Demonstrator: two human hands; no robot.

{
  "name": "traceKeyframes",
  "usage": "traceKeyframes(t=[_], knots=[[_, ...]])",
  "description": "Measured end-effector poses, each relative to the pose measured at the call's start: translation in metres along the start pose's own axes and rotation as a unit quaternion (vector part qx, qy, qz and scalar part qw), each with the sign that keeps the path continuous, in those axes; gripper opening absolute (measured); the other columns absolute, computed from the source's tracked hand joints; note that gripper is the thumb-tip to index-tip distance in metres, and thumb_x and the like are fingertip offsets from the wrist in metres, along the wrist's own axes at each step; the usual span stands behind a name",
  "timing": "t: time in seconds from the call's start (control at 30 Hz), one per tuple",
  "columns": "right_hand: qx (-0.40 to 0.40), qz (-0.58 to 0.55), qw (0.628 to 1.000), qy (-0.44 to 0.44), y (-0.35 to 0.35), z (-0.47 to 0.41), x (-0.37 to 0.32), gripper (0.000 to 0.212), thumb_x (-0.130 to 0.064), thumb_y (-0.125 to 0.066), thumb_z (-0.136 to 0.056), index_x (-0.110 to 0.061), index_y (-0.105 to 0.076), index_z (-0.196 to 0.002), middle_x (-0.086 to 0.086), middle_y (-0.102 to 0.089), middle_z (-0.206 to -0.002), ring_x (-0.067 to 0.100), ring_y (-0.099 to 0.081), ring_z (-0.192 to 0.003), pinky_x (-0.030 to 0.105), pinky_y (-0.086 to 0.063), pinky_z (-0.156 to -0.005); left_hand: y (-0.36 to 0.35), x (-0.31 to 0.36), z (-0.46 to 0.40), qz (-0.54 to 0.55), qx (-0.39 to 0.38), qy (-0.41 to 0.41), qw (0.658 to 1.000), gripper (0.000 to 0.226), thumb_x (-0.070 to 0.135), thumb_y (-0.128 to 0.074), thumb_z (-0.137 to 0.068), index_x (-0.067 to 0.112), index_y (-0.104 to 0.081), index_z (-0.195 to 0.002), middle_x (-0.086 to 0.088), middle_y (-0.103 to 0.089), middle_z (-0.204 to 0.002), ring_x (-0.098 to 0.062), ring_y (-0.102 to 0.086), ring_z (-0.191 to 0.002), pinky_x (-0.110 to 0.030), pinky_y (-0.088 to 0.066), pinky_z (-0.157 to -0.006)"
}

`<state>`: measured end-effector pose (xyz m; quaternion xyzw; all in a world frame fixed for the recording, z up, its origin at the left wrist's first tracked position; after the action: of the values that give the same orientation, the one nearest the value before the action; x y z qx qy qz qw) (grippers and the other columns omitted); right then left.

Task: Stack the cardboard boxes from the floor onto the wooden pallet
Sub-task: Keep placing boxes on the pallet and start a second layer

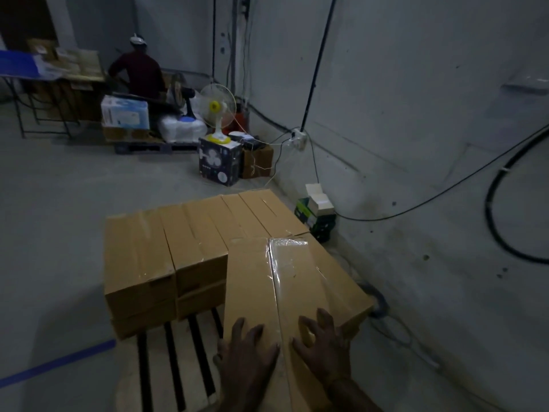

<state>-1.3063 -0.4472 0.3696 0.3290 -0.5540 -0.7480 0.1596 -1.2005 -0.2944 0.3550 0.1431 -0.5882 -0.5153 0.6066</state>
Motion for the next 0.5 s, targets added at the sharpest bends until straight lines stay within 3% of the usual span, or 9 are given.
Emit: traceKeyframes(t=[0.13, 0.3, 0.5], knots=[[-0.028, 0.008, 0.999, 0.019, -0.005, -0.062, 0.025, 0.085, -0.085, -0.029, -0.061, -0.053, -0.043, -0.138, -0.010, -0.014, -0.161, 0.024, -0.038, -0.138, 0.043, -0.031, -0.115, -0.027, 0.028, -0.041, 0.016, 0.002, 0.042, 0.999, 0.070, 0.088, -0.044, -0.072, 0.057, -0.041, -0.135, 0.019, -0.013, -0.159, -0.026, -0.024, -0.140, -0.047, -0.026, -0.112], [-0.089, 0.023, 0.994, 0.057, -0.005, -0.156, 0.062, 0.065, -0.076, -0.050, -0.081, -0.054, -0.040, -0.141, -0.012, -0.012, -0.162, 0.026, -0.034, -0.138, 0.042, -0.032, -0.113, -0.077, 0.069, -0.103, 0.023, 0.009, 0.074, 0.997, 0.071, 0.087, -0.043, -0.073, 0.057, -0.040, -0.137, 0.018, -0.011, -0.159, -0.028, -0.022, -0.142, -0.050, -0.028, -0.112], [-0.144, 0.026, 0.981, 0.129, -0.022, -0.270, 0.112, 0.067, -0.076, -0.049, -0.082, -0.052, -0.037, -0.143, -0.010, -0.007, -0.163, 0.028, -0.030, -0.138, 0.044, -0.030, -0.113, -0.145, 0.113, -0.171, 0.029, 0.043, 0.138, 0.989, 0.068, 0.088, -0.043, -0.071, 0.058, -0.044, -0.133, 0.020, -0.015, -0.158, -0.025, -0.028, -0.138, -0.048, -0.033, -0.110]])
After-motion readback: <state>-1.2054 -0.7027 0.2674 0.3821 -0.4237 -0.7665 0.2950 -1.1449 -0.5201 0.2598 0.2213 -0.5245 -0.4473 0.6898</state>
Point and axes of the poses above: each hand's wrist, its own z-axis away from the middle knuckle, its own y-axis out of the back of the hand, x = y × z, the point moved 1 cm from there along -z, towards the middle knuckle
